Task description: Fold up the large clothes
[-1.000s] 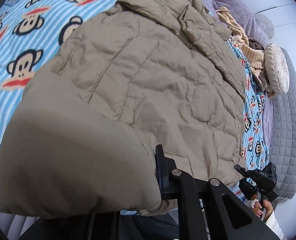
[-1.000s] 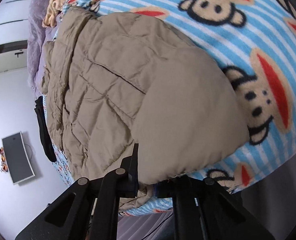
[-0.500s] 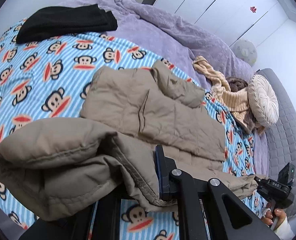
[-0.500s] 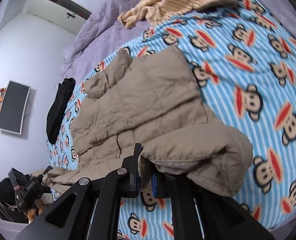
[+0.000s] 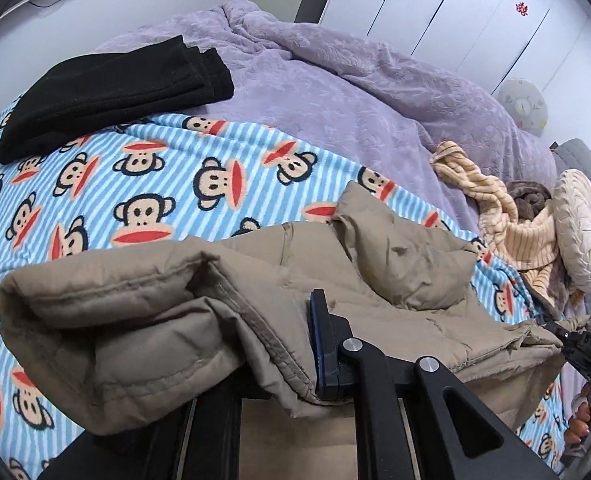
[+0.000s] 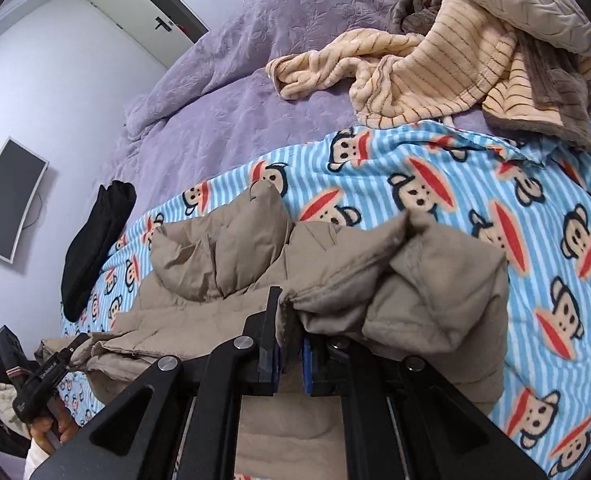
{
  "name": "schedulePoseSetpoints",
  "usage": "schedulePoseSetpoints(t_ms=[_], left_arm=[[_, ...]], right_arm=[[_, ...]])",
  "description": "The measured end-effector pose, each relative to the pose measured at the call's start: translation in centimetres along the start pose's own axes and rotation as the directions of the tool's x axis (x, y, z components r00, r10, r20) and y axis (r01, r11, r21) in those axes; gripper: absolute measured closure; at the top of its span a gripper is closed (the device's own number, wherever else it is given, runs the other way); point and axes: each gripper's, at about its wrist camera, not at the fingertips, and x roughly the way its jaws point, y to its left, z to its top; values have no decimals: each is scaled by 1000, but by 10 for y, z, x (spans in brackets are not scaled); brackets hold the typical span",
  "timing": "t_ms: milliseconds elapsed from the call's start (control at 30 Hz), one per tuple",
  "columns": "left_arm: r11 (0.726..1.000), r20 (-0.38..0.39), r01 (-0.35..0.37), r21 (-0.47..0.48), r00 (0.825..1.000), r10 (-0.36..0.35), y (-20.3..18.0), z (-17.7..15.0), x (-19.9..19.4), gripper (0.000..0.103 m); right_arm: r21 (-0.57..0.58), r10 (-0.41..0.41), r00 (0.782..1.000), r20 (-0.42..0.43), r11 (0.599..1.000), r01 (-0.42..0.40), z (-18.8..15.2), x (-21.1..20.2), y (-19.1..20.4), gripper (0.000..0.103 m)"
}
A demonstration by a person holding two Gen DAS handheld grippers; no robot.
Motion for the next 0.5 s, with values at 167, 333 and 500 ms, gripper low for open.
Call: schedulePoseSetpoints(t_ms=[167,333,500], left_arm=[[998,-60,-42,36,997,45,4,9,70,88],[996,-58,-51,70,997,55,1,2,112,88],[992,-53,-62,107,996,68,-4,3,123,88]], right_arm=[[19,-79,997,-13,997,79,10,65,-7,94],[78,-84,996,-36,993,86,4,111,-30,94],[54,-95,995,-15,994,96,4,121,-30,94]])
